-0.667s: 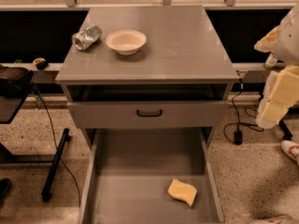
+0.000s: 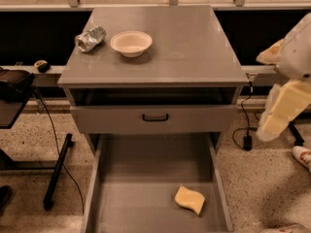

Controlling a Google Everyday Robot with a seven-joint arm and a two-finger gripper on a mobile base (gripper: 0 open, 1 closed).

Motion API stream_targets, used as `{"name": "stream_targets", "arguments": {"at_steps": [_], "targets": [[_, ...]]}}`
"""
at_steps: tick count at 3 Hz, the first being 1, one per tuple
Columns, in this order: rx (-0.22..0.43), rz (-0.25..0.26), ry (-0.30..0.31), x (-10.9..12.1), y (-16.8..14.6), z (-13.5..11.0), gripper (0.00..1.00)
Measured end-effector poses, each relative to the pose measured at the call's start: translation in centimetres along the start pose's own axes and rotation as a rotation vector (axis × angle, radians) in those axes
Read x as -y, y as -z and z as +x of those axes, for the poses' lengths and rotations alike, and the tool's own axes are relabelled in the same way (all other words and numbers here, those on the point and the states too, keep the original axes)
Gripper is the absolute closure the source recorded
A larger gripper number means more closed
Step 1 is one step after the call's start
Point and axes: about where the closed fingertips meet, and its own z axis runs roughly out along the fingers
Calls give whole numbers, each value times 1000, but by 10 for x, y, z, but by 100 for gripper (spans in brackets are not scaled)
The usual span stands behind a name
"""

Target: Pick sponge from middle drawer and place on counter

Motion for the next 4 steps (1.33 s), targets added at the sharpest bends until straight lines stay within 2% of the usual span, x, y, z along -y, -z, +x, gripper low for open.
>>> {"name": "stream_targets", "arguments": {"at_steps": [1,2,3,4], "targets": [[166,-94,-51,-31,-73,0,0],[253,-174,-77,-68,-152,3,0],[284,-192,-34,-86,-173,14,0],[288,-186,20,-87,-172,13,0]]}}
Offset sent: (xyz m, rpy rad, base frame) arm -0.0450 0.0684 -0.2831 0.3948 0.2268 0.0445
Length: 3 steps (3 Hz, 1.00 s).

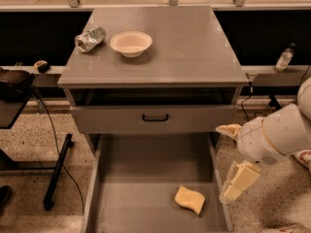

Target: Pick sponge from middle drawer and place on counter

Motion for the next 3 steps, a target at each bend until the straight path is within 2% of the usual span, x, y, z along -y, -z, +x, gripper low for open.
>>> {"name": "stream_targets", "arguments": {"at_steps": [1,2,3], "targets": [[9,20,-12,5,-29,15,0],[-13,-31,-43,-9,-122,67,0],[2,-6,-76,-7,-177,111,0]]}}
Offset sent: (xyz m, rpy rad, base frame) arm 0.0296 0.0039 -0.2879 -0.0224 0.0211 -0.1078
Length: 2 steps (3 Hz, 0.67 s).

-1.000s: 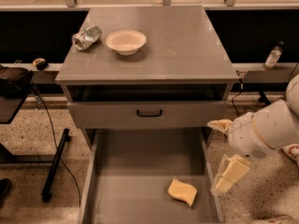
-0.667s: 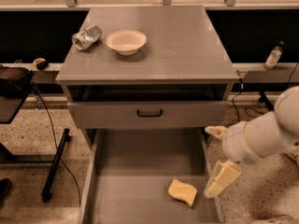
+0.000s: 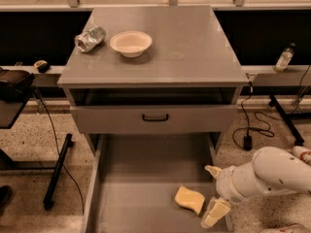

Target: Pick sponge from middle drawer and place on counter

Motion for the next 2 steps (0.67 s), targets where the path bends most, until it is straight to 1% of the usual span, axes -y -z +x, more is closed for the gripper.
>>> {"name": "stream_targets", "arguments": {"at_steps": [1,2], "targets": [[12,11,-12,4,-11,4,0],[12,11,-21,7,-33,11,0]]}}
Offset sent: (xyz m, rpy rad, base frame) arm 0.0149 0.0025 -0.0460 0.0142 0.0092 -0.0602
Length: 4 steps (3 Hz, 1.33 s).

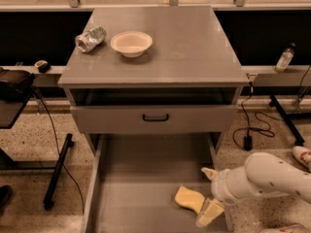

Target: Pick sponge from middle drawer and place on counter

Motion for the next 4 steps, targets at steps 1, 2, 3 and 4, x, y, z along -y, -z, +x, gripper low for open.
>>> {"name": "stream_targets", "arguments": {"at_steps": [1,2,3,4], "targets": [[30,0,27,4,-55,18,0],[54,13,7,6,-98,45,0],[89,41,-21,6,-115,55,0],[95,33,-42,9,-118,55,0]]}}
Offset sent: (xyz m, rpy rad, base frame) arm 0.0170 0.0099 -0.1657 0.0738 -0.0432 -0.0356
